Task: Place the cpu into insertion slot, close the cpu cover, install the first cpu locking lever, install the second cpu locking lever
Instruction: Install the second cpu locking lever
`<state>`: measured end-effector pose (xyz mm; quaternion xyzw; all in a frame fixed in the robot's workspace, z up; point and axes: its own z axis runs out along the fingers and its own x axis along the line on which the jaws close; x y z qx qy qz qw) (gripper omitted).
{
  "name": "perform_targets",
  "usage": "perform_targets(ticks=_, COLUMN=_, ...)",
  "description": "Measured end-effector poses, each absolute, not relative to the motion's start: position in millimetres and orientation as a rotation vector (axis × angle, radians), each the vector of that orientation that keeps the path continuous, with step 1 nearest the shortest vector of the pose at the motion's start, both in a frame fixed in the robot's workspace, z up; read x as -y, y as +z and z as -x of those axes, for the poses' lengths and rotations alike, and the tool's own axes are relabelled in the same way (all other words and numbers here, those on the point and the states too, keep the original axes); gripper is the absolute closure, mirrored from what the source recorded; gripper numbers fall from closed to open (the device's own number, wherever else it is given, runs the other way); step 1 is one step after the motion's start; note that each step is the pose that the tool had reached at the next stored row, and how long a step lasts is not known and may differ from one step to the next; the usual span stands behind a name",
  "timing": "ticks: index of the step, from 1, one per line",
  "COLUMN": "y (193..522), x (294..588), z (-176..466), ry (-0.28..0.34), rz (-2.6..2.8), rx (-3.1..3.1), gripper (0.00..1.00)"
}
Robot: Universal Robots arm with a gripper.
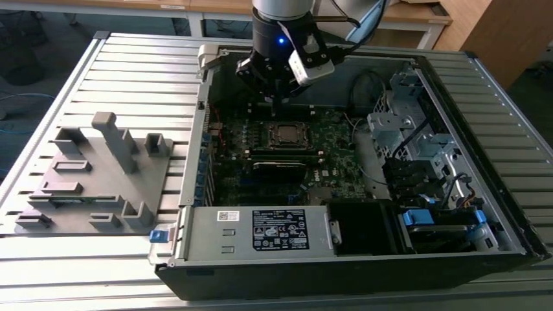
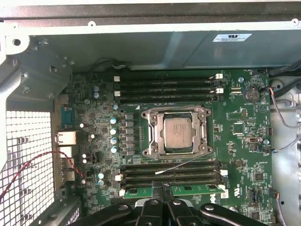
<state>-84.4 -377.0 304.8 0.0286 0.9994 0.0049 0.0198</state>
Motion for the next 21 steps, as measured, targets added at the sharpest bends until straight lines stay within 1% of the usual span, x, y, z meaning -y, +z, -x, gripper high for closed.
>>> perform_targets(ticks=21, y=290.1, x=375.2, z=81.7, ry=0.015, rz=-0.089, rx=-3.101, gripper=0.90)
